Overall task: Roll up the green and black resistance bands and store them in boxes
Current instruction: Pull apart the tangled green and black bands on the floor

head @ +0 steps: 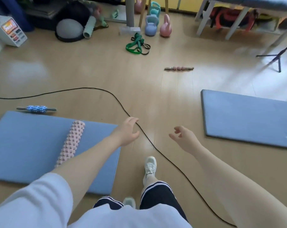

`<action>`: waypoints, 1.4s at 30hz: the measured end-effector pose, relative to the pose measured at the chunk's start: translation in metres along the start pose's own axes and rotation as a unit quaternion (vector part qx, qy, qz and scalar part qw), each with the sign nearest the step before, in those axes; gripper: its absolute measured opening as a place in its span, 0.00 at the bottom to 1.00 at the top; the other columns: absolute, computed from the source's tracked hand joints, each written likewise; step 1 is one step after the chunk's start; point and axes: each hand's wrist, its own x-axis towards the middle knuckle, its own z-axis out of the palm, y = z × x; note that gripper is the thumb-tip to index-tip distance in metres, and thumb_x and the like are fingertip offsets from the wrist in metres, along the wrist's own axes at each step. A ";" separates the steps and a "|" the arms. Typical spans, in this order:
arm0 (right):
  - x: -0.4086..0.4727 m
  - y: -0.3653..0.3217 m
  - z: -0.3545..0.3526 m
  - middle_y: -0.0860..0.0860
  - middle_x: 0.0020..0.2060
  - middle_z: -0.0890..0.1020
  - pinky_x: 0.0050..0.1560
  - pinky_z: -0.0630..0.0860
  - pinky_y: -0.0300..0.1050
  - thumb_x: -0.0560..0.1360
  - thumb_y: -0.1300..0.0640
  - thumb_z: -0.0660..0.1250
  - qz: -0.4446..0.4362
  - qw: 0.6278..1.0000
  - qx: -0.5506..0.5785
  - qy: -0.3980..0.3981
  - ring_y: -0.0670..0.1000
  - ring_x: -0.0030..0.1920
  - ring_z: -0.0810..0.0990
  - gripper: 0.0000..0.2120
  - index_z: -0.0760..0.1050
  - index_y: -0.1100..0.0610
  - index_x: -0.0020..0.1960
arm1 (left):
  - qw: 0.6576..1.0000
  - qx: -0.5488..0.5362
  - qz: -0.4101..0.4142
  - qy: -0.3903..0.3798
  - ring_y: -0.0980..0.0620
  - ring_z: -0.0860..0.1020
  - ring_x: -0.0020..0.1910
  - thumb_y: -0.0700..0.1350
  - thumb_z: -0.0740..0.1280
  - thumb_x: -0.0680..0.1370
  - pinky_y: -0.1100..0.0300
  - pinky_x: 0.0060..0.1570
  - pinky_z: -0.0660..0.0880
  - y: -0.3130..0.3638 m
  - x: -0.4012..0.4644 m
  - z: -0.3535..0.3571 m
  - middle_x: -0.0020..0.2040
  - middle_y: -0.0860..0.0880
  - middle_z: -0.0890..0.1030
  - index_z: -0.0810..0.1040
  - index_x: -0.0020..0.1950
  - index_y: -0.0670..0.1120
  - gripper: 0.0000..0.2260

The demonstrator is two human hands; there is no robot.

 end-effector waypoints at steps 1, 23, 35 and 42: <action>0.025 0.000 -0.011 0.52 0.59 0.76 0.50 0.68 0.42 0.76 0.47 0.63 0.003 1.000 0.000 0.004 0.49 0.51 0.72 0.23 0.68 0.57 0.67 | 1.000 -0.004 0.005 -0.006 0.49 0.67 0.68 0.46 0.61 0.77 0.55 0.65 0.66 0.004 0.027 -0.004 0.72 0.49 0.62 0.61 0.72 0.44 0.24; 0.538 -0.195 -0.158 0.52 0.59 0.76 0.52 0.68 0.42 0.77 0.47 0.62 -0.080 0.992 0.022 -0.093 0.52 0.58 0.73 0.23 0.66 0.57 0.68 | 0.966 -0.119 -0.192 0.130 0.43 0.70 0.66 0.42 0.65 0.75 0.54 0.65 0.65 -0.084 0.504 -0.230 0.68 0.41 0.70 0.64 0.71 0.39 0.25; 0.832 -0.322 -0.268 0.53 0.59 0.76 0.50 0.64 0.40 0.78 0.47 0.60 -0.026 0.992 -0.004 -0.121 0.53 0.56 0.73 0.22 0.66 0.58 0.67 | 0.981 -0.100 -0.128 0.108 0.45 0.73 0.61 0.42 0.63 0.76 0.53 0.63 0.68 -0.106 0.795 -0.415 0.64 0.45 0.74 0.63 0.71 0.42 0.24; 1.034 -0.354 -0.312 0.55 0.59 0.77 0.52 0.67 0.42 0.77 0.48 0.61 -0.012 0.993 -0.013 -0.115 0.56 0.59 0.74 0.22 0.67 0.59 0.67 | 0.989 -0.083 -0.101 0.068 0.48 0.73 0.60 0.43 0.62 0.76 0.53 0.63 0.69 -0.123 0.989 -0.476 0.65 0.46 0.73 0.63 0.71 0.44 0.24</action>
